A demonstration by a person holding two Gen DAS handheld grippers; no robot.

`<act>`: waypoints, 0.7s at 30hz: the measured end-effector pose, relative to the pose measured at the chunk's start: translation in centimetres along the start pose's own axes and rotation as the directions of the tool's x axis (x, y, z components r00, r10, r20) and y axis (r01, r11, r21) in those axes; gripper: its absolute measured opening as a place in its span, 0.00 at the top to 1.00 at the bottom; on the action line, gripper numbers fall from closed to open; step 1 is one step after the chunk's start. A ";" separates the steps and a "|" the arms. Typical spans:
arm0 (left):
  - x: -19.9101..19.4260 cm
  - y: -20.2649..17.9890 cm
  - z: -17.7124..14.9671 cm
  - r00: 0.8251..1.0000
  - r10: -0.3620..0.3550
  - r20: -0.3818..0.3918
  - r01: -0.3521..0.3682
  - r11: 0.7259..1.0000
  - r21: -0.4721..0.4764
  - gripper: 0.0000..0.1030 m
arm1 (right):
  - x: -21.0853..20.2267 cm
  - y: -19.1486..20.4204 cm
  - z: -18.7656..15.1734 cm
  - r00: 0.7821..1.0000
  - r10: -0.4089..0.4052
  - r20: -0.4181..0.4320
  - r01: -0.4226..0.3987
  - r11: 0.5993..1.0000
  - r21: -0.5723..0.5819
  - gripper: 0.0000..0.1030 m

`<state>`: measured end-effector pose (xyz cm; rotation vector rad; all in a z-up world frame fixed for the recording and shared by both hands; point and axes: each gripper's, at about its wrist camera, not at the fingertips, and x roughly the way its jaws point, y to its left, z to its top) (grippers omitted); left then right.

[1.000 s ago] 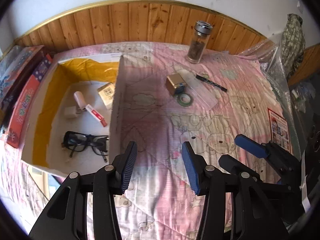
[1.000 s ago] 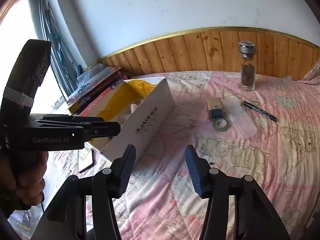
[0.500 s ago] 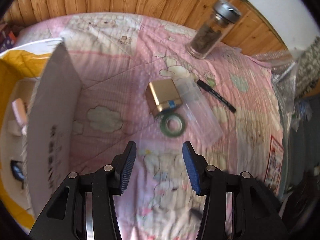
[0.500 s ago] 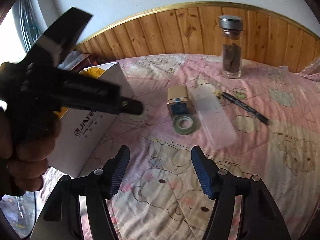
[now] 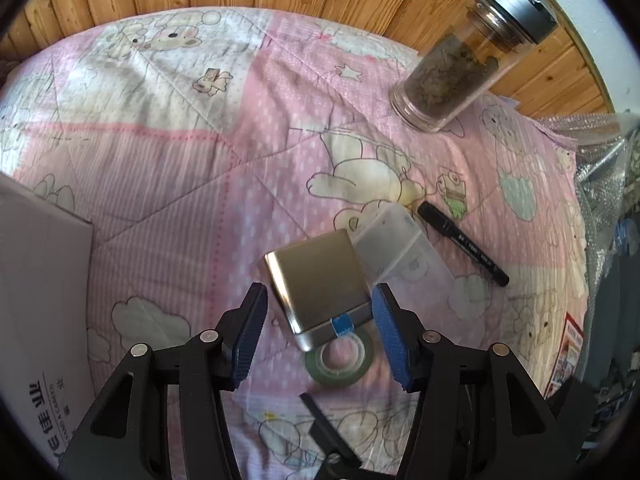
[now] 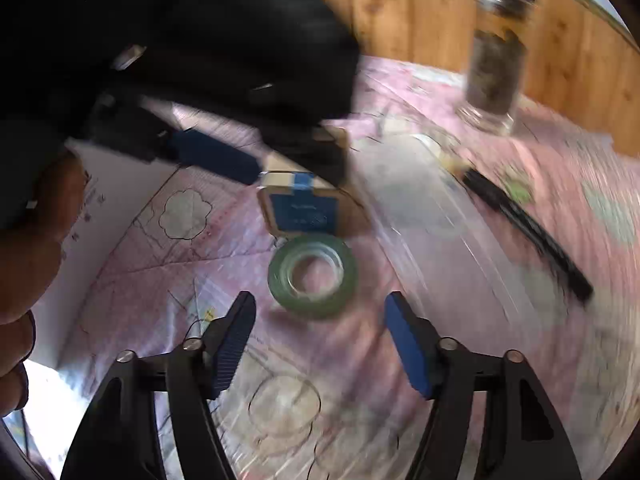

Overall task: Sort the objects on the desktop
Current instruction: 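Grasp the gold metal box with the left gripper while the right grasps the green tape roll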

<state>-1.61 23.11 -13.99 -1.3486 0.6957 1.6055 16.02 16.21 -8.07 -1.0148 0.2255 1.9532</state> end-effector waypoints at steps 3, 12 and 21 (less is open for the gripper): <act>0.3 0.1 0.3 1.000 0.001 -0.003 -0.001 1.000 -0.013 0.42 | 0.4 0.8 0.0 0.999 -0.022 0.027 0.024 0.997 -0.075 0.32; 0.0 -0.7 0.8 0.999 0.047 -0.007 -0.047 0.999 -0.015 0.44 | -0.4 0.3 -1.0 0.996 -0.062 0.061 0.065 0.997 -0.049 0.53; 3.1 0.5 0.7 0.996 0.076 -0.051 -0.078 0.997 -0.028 0.46 | -2.6 0.2 -2.6 0.998 -0.028 0.063 0.025 0.999 0.048 0.53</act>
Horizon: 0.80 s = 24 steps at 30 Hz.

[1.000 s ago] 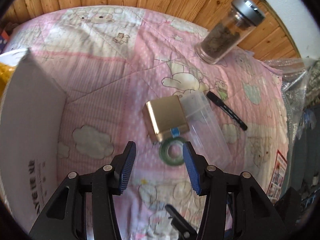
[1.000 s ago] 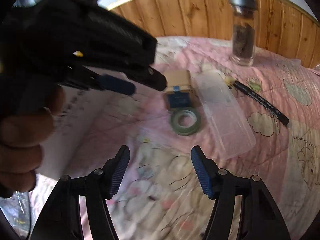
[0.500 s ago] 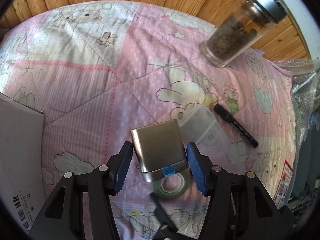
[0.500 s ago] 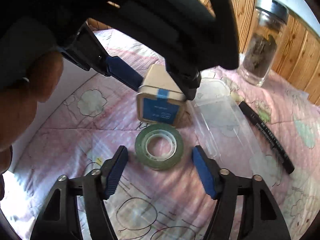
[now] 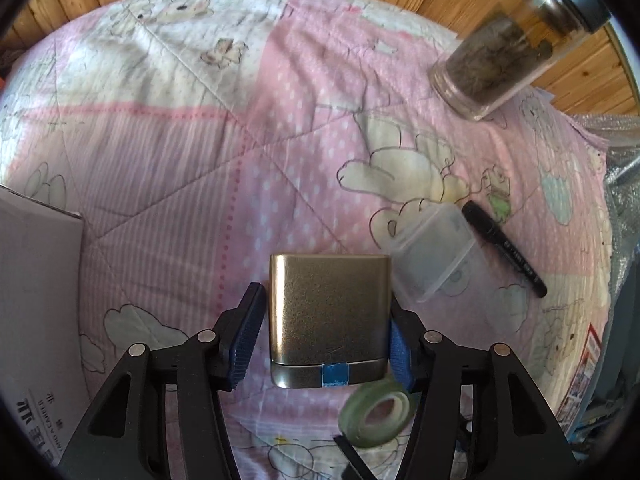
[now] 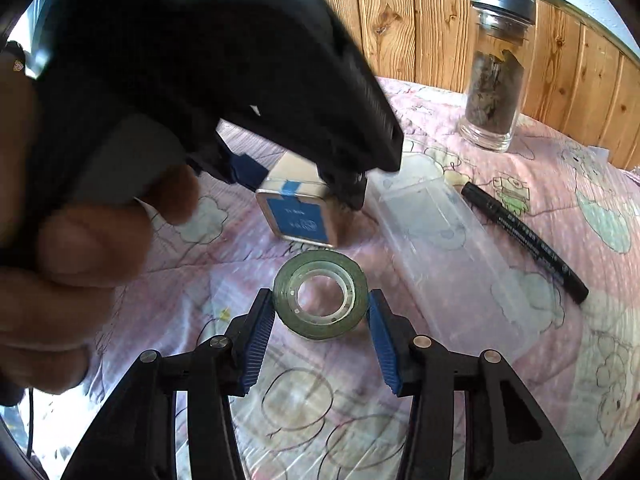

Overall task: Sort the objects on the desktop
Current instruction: 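Grasp the gold metal box with the left gripper while the right grasps the green tape roll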

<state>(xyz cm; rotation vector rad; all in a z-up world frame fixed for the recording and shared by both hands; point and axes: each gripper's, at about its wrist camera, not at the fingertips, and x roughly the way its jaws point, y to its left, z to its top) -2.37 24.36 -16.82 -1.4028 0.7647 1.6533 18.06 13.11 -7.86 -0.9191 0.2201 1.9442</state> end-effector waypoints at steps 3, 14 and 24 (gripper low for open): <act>-0.8 0.0 -0.5 1.000 -0.006 0.029 0.005 1.000 0.013 0.50 | -0.4 0.4 -0.1 1.000 0.007 -0.003 -0.007 1.000 0.017 0.53; -6.5 0.4 -3.4 0.992 0.014 0.123 -0.018 0.999 0.029 0.50 | -3.4 2.6 -0.4 0.999 0.010 0.030 -0.012 0.998 0.054 0.53; -11.2 -0.1 -7.9 0.982 0.005 0.187 -0.017 0.998 0.063 0.50 | -6.3 4.4 -1.5 0.999 -0.004 0.052 0.000 0.997 0.072 0.53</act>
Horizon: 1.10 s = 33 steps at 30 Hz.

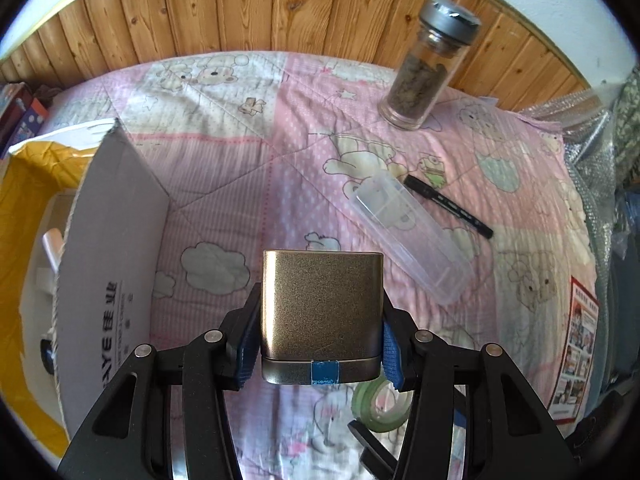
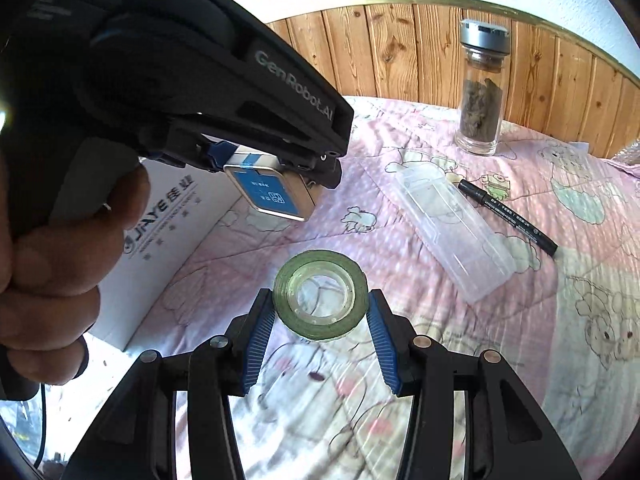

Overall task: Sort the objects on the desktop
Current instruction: 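Grasp the gold metal box with the left gripper while the right grasps the green tape roll, then carry the gold box and green tape roll over the white box with both tools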

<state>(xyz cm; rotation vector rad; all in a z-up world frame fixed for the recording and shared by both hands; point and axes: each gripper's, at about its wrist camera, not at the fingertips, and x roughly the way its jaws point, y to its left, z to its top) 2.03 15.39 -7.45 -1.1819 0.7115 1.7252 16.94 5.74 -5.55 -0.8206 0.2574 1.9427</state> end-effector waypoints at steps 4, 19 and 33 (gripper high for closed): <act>-1.9 -0.2 -1.3 1.000 -0.011 0.019 0.011 1.000 -0.003 0.50 | -1.0 0.6 -0.4 1.000 -0.002 0.011 0.002 1.000 0.007 0.53; -7.9 -0.4 -5.7 0.996 -0.035 0.083 0.037 0.999 -0.021 0.50 | -5.9 4.4 -3.3 0.998 -0.012 0.056 0.011 1.000 0.025 0.53; -11.9 0.6 -10.3 0.991 -0.051 0.126 0.060 0.996 -0.070 0.50 | -9.3 8.0 -5.4 0.995 -0.001 0.100 -0.001 1.000 0.019 0.53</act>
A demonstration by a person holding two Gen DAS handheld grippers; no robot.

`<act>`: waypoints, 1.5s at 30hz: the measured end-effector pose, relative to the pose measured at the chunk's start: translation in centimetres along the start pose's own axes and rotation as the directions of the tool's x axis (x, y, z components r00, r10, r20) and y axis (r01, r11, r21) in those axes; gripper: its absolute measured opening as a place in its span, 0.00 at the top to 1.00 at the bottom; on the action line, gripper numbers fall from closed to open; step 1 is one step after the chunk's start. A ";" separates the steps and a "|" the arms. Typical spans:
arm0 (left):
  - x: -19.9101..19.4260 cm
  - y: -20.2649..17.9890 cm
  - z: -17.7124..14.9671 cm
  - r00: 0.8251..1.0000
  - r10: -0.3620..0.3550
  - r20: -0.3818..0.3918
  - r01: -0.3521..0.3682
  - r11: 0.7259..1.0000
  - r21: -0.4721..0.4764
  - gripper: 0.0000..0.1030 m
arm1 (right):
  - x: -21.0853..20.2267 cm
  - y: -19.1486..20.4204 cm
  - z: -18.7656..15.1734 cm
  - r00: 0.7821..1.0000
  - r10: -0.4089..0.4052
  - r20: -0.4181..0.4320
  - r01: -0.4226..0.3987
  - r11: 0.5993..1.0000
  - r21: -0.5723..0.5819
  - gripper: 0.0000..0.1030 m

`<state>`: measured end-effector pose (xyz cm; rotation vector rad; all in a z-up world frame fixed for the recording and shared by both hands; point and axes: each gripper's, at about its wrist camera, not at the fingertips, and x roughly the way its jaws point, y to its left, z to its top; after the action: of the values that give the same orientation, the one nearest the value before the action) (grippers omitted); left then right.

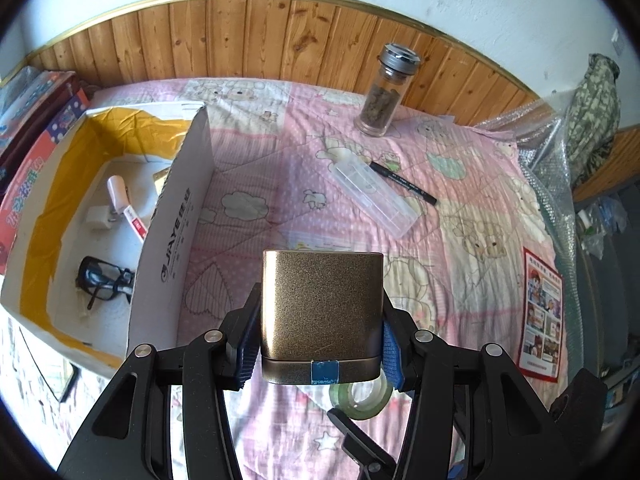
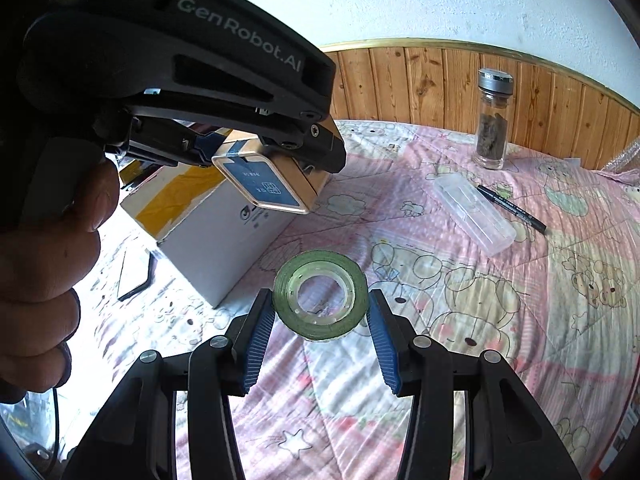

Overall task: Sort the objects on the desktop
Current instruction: 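Carry the gold box and green tape roll over the white box with both tools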

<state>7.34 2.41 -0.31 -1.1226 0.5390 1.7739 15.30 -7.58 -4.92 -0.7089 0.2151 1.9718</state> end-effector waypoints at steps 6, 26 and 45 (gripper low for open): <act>-1.6 1.0 -1.3 0.998 0.050 0.023 -0.046 0.984 -0.171 0.50 | -0.9 1.7 -0.6 1.000 0.011 0.015 -0.011 1.000 -0.014 0.53; -5.9 6.9 -2.8 0.995 0.063 0.077 -0.035 0.948 -0.317 0.50 | -1.2 7.7 1.7 0.995 0.075 0.063 -0.068 0.992 -0.111 0.53; -3.0 18.6 -0.7 0.994 0.064 -0.086 -0.101 0.821 -0.561 0.50 | 6.7 7.9 9.5 0.980 0.183 -0.083 -0.188 0.980 -0.058 0.53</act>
<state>-8.25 -8.19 -0.15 -1.5838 0.0818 2.0464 2.52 -2.33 -2.12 -0.8339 0.2726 2.1391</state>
